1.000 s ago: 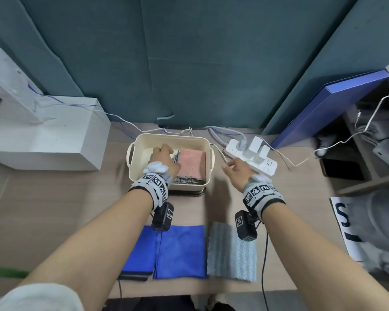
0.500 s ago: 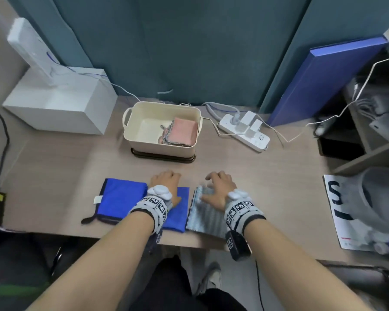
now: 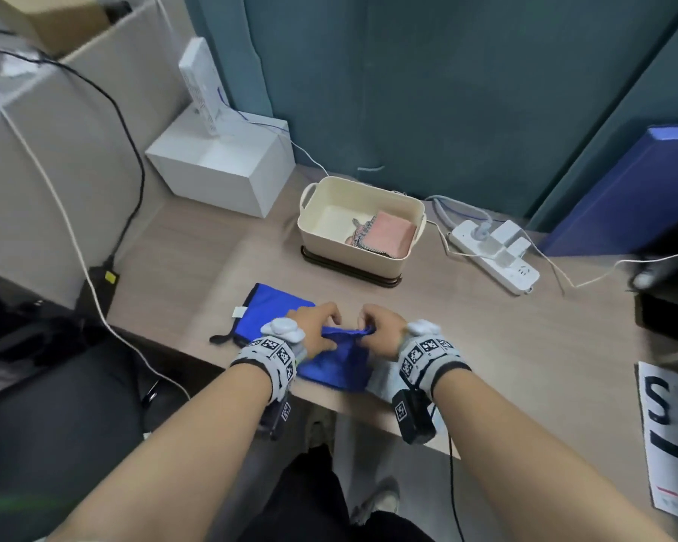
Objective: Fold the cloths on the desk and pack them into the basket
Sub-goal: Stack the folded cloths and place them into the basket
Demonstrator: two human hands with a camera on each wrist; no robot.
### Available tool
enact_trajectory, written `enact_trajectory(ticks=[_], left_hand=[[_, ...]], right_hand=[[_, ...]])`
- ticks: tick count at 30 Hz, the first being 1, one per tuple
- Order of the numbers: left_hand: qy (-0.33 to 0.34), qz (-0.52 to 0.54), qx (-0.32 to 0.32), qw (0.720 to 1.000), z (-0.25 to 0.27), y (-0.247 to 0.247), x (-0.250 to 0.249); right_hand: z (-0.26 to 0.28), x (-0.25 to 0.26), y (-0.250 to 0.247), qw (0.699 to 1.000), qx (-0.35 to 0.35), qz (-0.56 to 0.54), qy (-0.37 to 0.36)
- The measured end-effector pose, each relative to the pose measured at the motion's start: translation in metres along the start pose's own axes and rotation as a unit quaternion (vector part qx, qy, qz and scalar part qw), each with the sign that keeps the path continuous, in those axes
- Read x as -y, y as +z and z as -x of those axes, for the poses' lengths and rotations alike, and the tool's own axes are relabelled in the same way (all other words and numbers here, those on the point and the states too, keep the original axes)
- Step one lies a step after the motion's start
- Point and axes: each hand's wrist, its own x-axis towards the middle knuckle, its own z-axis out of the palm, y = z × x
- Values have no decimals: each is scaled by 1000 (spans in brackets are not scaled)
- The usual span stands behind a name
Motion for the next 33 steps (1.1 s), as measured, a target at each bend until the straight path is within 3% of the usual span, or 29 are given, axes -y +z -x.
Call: enact_trajectory(ticks=[3, 7, 14, 18, 21, 23, 29, 33], left_hand=[[-4, -1, 21, 1000, 9, -19, 9], [-43, 69, -24, 996, 24, -45, 28], [-41, 270, -69, 959, 12, -90, 86], [-98, 373, -64, 920, -25, -83, 134], [-174, 248, -17, 953, -69, -46, 190], [-184, 147, 28, 971, -74, -36, 202], [-117, 84, 29, 989, -72, -52, 192], [-40, 89, 40, 994, -68, -59, 193]], right_hand=[[-5, 7, -2, 997, -18, -72, -24], [-20, 27, -3, 987, -39, -155, -33], [-51, 76, 16, 969, -90, -227, 29], [-78, 85, 42, 962, -104, -227, 109], [-97, 72, 72, 959, -85, -154, 221], [-108, 52, 92, 954, -60, -57, 287], [-93, 90, 90, 929, -29, 20, 368], [-113, 41, 115, 917, -6, -37, 396]])
